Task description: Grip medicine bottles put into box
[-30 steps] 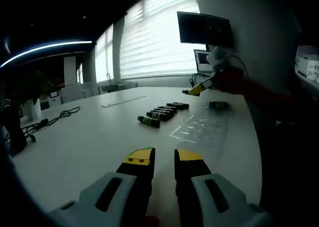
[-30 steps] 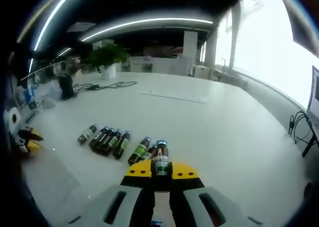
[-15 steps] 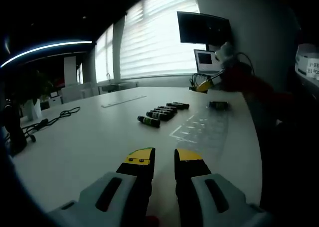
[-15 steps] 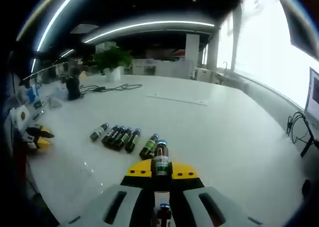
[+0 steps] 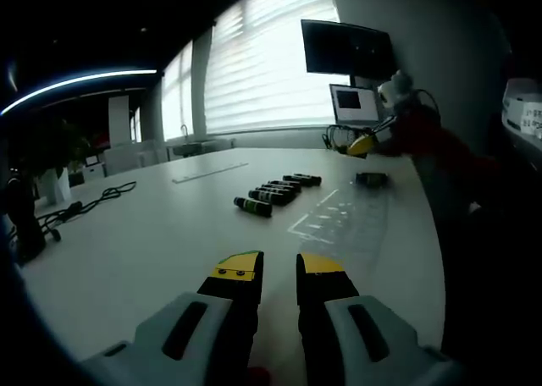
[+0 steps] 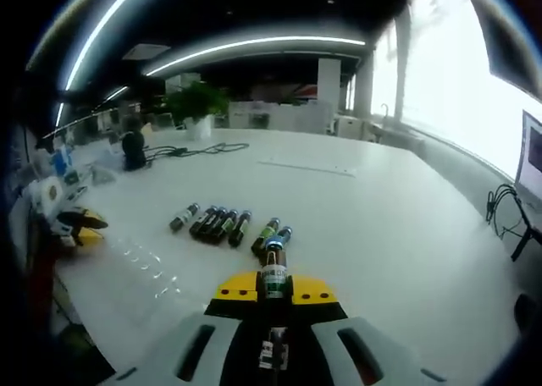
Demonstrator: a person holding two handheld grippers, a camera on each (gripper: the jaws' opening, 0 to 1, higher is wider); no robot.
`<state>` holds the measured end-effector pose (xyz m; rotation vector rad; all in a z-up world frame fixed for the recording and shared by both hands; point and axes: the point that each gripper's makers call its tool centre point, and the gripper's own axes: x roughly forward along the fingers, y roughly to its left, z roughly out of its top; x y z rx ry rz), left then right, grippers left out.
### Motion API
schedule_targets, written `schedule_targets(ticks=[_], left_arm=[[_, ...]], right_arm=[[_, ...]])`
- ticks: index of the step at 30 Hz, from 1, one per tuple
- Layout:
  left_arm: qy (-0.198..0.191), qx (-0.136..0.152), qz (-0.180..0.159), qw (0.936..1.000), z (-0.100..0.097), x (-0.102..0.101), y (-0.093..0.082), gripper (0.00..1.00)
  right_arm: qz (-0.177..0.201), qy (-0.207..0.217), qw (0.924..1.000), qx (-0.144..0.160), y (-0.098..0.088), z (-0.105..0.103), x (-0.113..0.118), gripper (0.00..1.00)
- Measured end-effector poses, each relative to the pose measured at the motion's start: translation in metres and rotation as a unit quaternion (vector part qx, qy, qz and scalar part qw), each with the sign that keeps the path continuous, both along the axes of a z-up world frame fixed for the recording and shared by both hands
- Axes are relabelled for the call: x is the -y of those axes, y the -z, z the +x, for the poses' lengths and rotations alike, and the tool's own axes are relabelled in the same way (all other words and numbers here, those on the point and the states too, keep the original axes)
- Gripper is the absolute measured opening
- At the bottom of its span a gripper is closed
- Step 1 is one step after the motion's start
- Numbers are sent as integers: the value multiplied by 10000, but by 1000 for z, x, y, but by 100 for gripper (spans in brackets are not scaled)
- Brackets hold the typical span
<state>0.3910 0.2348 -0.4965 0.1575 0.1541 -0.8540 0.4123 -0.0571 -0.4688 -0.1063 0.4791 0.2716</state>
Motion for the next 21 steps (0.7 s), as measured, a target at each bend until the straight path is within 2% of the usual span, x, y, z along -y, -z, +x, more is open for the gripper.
schedule_targets(ticks=[12,21], left_arm=[[142,2,-185,9997,-4,2,-6,10],[287,27,-240,9993,-10,3,-11,9]], right_arm=[[46,-95,9999,-55,-3,-20,-4,6],[46,-147,9996,-246,4,-29,-4,6]])
